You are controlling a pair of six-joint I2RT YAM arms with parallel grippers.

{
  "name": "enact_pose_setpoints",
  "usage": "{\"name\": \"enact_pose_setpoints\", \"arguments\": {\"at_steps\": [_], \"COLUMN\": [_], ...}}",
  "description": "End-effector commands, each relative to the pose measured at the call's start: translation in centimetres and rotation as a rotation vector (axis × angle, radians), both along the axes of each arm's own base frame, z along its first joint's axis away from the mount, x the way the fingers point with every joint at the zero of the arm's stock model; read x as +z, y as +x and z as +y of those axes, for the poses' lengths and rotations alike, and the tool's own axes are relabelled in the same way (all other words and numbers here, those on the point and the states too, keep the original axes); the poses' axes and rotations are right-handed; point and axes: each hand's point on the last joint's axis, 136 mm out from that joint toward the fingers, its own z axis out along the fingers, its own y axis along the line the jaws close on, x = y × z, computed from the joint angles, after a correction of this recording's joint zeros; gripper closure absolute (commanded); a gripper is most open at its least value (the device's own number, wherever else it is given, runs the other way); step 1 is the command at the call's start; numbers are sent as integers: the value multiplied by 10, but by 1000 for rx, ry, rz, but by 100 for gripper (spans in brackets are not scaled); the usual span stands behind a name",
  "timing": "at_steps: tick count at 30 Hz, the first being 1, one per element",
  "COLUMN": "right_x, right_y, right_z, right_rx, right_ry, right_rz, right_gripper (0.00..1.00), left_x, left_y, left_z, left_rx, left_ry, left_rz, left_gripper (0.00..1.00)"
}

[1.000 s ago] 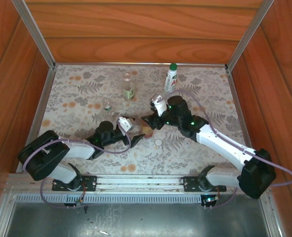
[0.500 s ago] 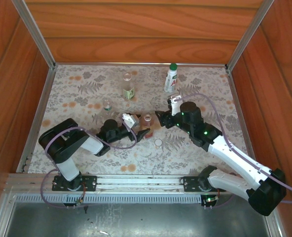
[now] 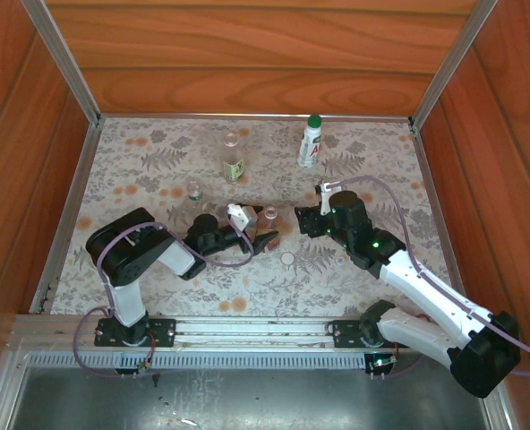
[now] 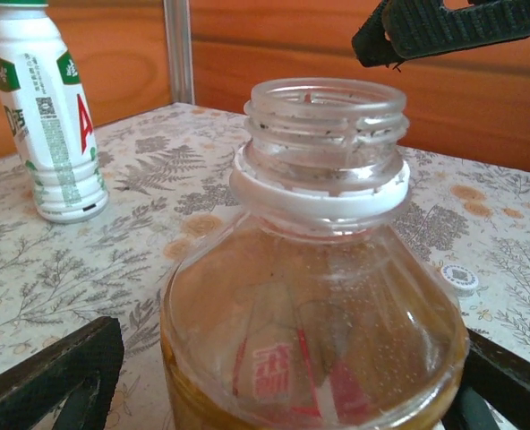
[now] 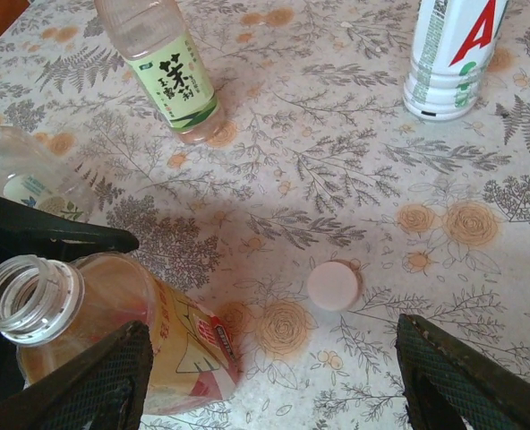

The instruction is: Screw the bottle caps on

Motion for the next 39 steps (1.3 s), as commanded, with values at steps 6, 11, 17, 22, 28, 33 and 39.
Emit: {"name": "enact_pose_setpoints", "arguments": {"at_steps": [6, 11, 17, 22, 28, 33, 39], "right_x": [-4, -9, -20, -21, -37, -57, -93], "right_y": [0, 0, -1, -1, -10, -26, -46], "right_z": [-9, -13, -22, -29, -55, -67, -87], "right_rx": [-43, -60, -90, -113, -199, -238, -376], "right_ry": [7, -9, -49, -67, -150, -133, -40], "right_rz": [14, 23, 49, 20, 64, 124, 274], "right_gripper": [24, 23, 22, 14, 0, 0, 13], "left_x": [4, 2, 3, 2, 2, 1, -8], "left_y": [-2, -4, -2, -10, -26, -37, -37], "left_z": [-13, -17, -17, -16, -8, -7, -4], "left_rx": [-52, -77, -71, -105, -218, -314, -318], "left_ry": [-31, -30, -29, -20, -25, -30, -7], "left_rz": [-11, -5, -14, -28, -13, -2, 7], "left_gripper": [11, 20, 27, 34, 34, 35, 35]}}
